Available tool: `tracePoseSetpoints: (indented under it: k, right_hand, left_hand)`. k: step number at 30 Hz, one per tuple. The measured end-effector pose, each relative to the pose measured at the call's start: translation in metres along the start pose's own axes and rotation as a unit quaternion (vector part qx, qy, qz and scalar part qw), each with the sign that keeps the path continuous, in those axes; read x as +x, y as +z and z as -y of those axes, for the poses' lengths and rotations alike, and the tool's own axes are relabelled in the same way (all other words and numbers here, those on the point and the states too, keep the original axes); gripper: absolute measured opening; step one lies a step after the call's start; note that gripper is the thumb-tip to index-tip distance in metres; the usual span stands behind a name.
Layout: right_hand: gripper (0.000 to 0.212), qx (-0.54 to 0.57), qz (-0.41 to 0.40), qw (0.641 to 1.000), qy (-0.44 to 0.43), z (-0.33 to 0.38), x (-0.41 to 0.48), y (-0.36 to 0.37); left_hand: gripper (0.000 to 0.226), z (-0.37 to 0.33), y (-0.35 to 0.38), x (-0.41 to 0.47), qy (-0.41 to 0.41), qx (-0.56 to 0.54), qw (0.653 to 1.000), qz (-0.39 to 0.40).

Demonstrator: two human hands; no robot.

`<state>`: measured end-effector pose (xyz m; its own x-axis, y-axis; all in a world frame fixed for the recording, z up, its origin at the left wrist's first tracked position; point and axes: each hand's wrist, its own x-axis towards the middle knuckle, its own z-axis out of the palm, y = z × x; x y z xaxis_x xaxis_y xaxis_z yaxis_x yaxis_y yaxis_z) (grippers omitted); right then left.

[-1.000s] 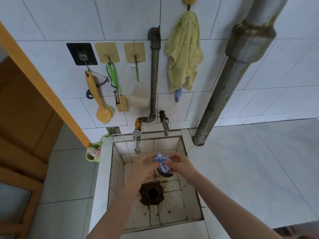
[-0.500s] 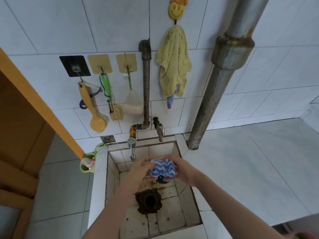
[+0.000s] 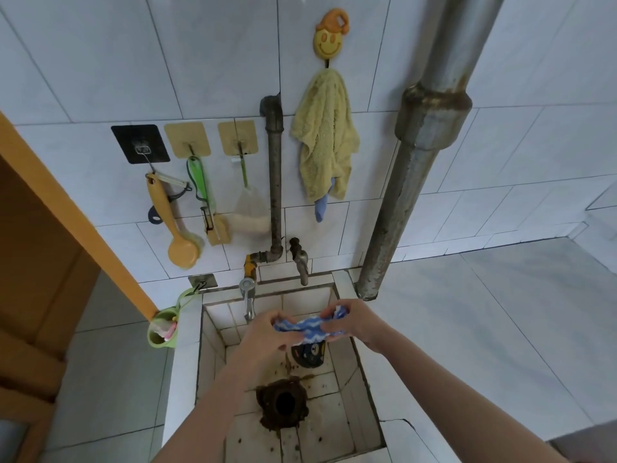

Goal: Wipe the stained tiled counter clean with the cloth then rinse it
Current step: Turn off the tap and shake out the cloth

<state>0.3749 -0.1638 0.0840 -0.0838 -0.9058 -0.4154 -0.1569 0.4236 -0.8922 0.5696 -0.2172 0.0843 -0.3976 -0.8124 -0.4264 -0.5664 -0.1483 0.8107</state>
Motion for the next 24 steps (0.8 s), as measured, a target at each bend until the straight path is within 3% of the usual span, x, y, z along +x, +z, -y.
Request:
tracePoseSetpoints:
  k: [5, 8, 14, 19, 24]
  right_hand:
    - [0.029, -0.107, 0.055, 0.992, -0.034, 0.015, -0.003, -0.029]
    - [0.022, -0.139, 0.020, 0.988, -0.057, 0.023, -0.007, -0.058]
    - [0.016, -0.172, -0.001, 0.981, -0.085, 0.035, -0.017, -0.134]
    - [0.020, -0.266, 0.003, 0.956, -0.124, 0.056, -0.034, -0.214]
    - [0.017, -0.264, -0.029, 0.950, -0.165, 0.094, -0.049, -0.298]
  left_hand:
    - [0.029, -0.034, 0.004, 0.007, 0.056, 0.036, 0.998, 0.020]
    - [0.045, -0.058, 0.017, 0.010, 0.105, 0.066, 0.989, 0.075]
    - [0.016, -0.110, 0.072, 0.025, 0.194, 0.121, 0.974, 0.002]
    - [0.019, -0.173, 0.130, 0.035, 0.226, 0.143, 0.963, -0.037]
    - [0.012, -0.253, 0.169, 0.046, 0.232, 0.164, 0.955, -0.084]
